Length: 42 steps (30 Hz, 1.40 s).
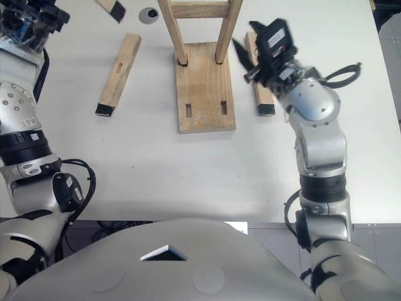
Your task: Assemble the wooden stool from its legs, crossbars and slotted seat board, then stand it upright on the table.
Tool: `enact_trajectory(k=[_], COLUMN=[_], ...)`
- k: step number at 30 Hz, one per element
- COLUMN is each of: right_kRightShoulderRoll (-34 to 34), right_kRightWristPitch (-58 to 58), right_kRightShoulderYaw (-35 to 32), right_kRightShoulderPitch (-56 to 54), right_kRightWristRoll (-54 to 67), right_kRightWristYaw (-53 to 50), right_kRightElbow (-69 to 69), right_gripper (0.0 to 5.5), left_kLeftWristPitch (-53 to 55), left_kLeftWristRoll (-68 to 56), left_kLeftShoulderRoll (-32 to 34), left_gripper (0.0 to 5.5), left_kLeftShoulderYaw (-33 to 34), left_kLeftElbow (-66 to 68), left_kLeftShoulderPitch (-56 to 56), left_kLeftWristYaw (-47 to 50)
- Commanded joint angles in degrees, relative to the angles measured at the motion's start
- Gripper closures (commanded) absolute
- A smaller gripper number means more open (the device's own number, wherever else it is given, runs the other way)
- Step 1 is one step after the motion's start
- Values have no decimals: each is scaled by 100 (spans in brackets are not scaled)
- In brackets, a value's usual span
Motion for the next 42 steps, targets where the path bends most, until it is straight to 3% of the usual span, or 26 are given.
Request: enact_trajectory(k=[1, 4, 9, 25, 33, 40, 42], right_kRightShoulderRoll=[366, 405, 371, 250, 253, 280, 271], right_kRightWristPitch=[185, 148, 32, -95, -189, -139, -159], right_kRightShoulderYaw=[-424, -424, -273, -226, -154, -164, -123], right_kRightShoulderPitch=[-318, -357, -271, -322, -282, -244, -230], right_kRightWristRoll=[344, 370, 289, 252, 102, 81, 36], right_kRightWristYaw=[-308, -281, -216, -72, 9, 4, 3], right_kRightElbow=[330, 456, 492, 694, 758, 762, 771], right_gripper=[415, 470, 547, 550, 550, 550, 550], left_kLeftWristPitch=[-1052, -1624, -1876, -2155, -2963, -3228, -3393], left_kLeftWristRoll=[819, 1192, 1233, 1461, 2227, 2408, 2563], left_kLeftShoulderRoll=[-185, -313, -240, -256, -730, -611, -500], left_gripper=[514, 514, 514, 514, 514, 514, 463], left_kLeftShoulderYaw=[-302, -338, -143, -38, -646, -739, -916], left_kLeftElbow=[1483, 2306, 2584, 3283, 4569, 5212, 4997], left_kLeftShoulderPitch=[-86, -141, -172, 24, 715, 848, 838], left_kLeftWristYaw=[-248, -220, -262, -305, -173, -16, -110])
